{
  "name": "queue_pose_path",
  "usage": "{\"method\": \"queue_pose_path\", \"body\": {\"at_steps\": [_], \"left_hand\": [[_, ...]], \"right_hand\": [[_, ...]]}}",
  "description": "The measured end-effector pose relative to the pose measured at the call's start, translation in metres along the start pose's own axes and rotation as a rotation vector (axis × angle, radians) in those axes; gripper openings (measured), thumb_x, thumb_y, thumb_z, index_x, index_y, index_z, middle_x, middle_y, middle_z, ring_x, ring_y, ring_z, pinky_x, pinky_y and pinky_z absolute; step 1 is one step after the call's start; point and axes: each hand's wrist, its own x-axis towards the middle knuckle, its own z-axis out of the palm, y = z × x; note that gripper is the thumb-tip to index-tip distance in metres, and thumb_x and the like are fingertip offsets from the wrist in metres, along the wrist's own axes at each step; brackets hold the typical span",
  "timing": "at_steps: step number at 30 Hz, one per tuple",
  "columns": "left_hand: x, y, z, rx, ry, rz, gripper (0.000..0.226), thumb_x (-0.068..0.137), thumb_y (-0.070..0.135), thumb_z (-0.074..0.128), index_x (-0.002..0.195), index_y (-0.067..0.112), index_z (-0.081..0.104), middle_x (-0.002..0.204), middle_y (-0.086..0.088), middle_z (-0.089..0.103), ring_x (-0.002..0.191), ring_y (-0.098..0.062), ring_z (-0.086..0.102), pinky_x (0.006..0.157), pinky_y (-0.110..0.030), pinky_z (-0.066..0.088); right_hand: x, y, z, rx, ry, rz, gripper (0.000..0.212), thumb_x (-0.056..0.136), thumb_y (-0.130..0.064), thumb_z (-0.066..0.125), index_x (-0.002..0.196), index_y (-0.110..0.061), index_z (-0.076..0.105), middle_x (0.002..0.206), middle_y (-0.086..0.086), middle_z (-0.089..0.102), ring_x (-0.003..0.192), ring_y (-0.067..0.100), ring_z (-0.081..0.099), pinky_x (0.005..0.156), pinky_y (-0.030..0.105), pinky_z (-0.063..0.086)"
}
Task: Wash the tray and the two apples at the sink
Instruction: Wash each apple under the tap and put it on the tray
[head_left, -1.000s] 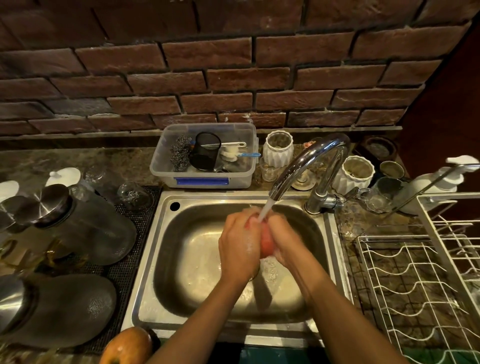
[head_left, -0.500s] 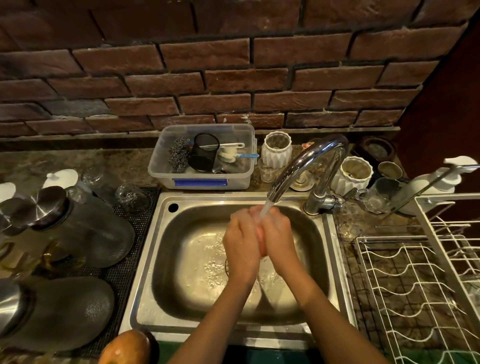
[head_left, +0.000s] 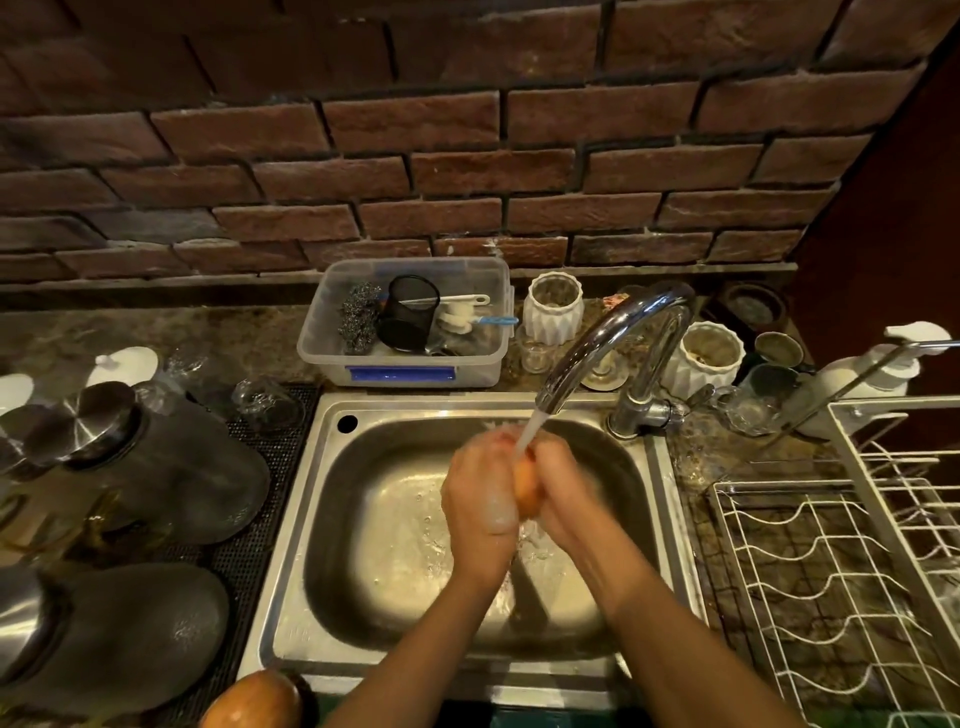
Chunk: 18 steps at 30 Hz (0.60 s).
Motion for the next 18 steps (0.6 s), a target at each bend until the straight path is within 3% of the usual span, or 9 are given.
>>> {"method": "queue_pose_path", "body": {"at_steps": [2, 4, 6, 8, 11, 13, 15, 16, 18], "left_hand": [[0.007, 0.006, 0.008, -0.108, 0.066, -0.203, 0.021, 0.100, 0.027, 0.053, 0.087, 0.030, 0.069, 0.090, 0.007, 0.070, 0.087, -0.017, 0.067, 0.076, -0.036, 0.053], [0.016, 0.019, 0.010, -0.109, 0.093, -0.431, 0.014, 0.099, 0.029, 0.055, 0.095, 0.023, 0.067, 0.095, 0.005, 0.067, 0.082, -0.012, 0.061, 0.070, -0.025, 0.044], [0.023, 0.031, 0.009, -0.155, 0.012, -0.542, 0.018, 0.095, 0.030, 0.060, 0.098, 0.015, 0.069, 0.090, -0.004, 0.066, 0.079, -0.014, 0.062, 0.069, -0.028, 0.049], [0.025, 0.043, 0.002, -0.271, -0.120, -0.586, 0.021, 0.086, 0.035, 0.063, 0.084, 0.017, 0.074, 0.080, -0.007, 0.069, 0.073, -0.017, 0.066, 0.068, -0.034, 0.053], [0.012, 0.038, 0.001, -0.316, -0.030, -0.576, 0.030, 0.093, 0.045, 0.055, 0.092, 0.020, 0.072, 0.092, -0.010, 0.075, 0.085, -0.022, 0.071, 0.072, -0.039, 0.056], [0.004, 0.029, 0.001, -0.297, 0.049, -0.485, 0.020, 0.098, 0.038, 0.052, 0.098, 0.025, 0.068, 0.099, -0.011, 0.073, 0.093, -0.026, 0.070, 0.085, -0.049, 0.057], [-0.001, 0.018, 0.001, -0.179, 0.026, -0.282, 0.022, 0.101, 0.039, 0.044, 0.098, 0.036, 0.066, 0.099, -0.002, 0.071, 0.095, -0.023, 0.068, 0.088, -0.053, 0.056], [-0.004, 0.014, 0.000, -0.109, 0.007, -0.178, 0.025, 0.100, 0.043, 0.039, 0.098, 0.040, 0.064, 0.101, 0.003, 0.070, 0.097, -0.021, 0.067, 0.086, -0.049, 0.056], [-0.006, 0.006, -0.002, 0.086, 0.002, 0.009, 0.027, 0.094, 0.051, 0.032, 0.102, 0.047, 0.057, 0.111, 0.010, 0.065, 0.100, -0.009, 0.063, 0.082, -0.027, 0.052]], "right_hand": [[-0.005, 0.008, 0.003, -0.160, 0.021, -0.152, 0.019, 0.099, -0.021, 0.052, 0.100, -0.017, 0.071, 0.092, 0.008, 0.074, 0.083, 0.017, 0.073, 0.067, 0.028, 0.056], [-0.011, 0.016, 0.002, -0.236, 0.035, -0.312, 0.014, 0.098, -0.028, 0.055, 0.103, -0.025, 0.068, 0.098, 0.005, 0.073, 0.092, 0.018, 0.071, 0.070, 0.029, 0.055], [-0.017, 0.023, -0.002, -0.332, 0.038, -0.515, 0.018, 0.096, -0.040, 0.056, 0.109, -0.031, 0.066, 0.106, -0.001, 0.070, 0.098, 0.010, 0.069, 0.074, 0.026, 0.056], [-0.019, 0.026, -0.002, -0.471, 0.007, -0.658, 0.023, 0.095, -0.047, 0.053, 0.116, -0.040, 0.062, 0.121, -0.003, 0.062, 0.107, 0.007, 0.065, 0.083, 0.026, 0.056], [-0.019, 0.022, 0.007, -0.415, 0.151, -0.588, 0.012, 0.093, -0.040, 0.056, 0.095, -0.044, 0.067, 0.108, 0.001, 0.067, 0.098, 0.015, 0.068, 0.082, 0.037, 0.058], [-0.017, 0.019, 0.009, -0.469, 0.180, -0.558, 0.019, 0.094, -0.025, 0.055, 0.089, -0.025, 0.074, 0.094, 0.012, 0.071, 0.088, 0.029, 0.068, 0.079, 0.042, 0.056], [-0.016, 0.016, 0.007, -0.547, 0.157, -0.499, 0.024, 0.093, -0.017, 0.052, 0.094, -0.005, 0.073, 0.089, 0.018, 0.071, 0.085, 0.033, 0.067, 0.075, 0.041, 0.055], [-0.016, 0.012, 0.008, -0.484, 0.153, -0.407, 0.022, 0.093, -0.017, 0.053, 0.094, -0.005, 0.072, 0.086, 0.015, 0.071, 0.080, 0.029, 0.068, 0.070, 0.037, 0.054], [-0.014, 0.001, 0.008, -0.396, 0.094, -0.200, 0.015, 0.094, -0.017, 0.056, 0.087, -0.012, 0.068, 0.082, 0.008, 0.070, 0.074, 0.023, 0.067, 0.063, 0.034, 0.053]]}}
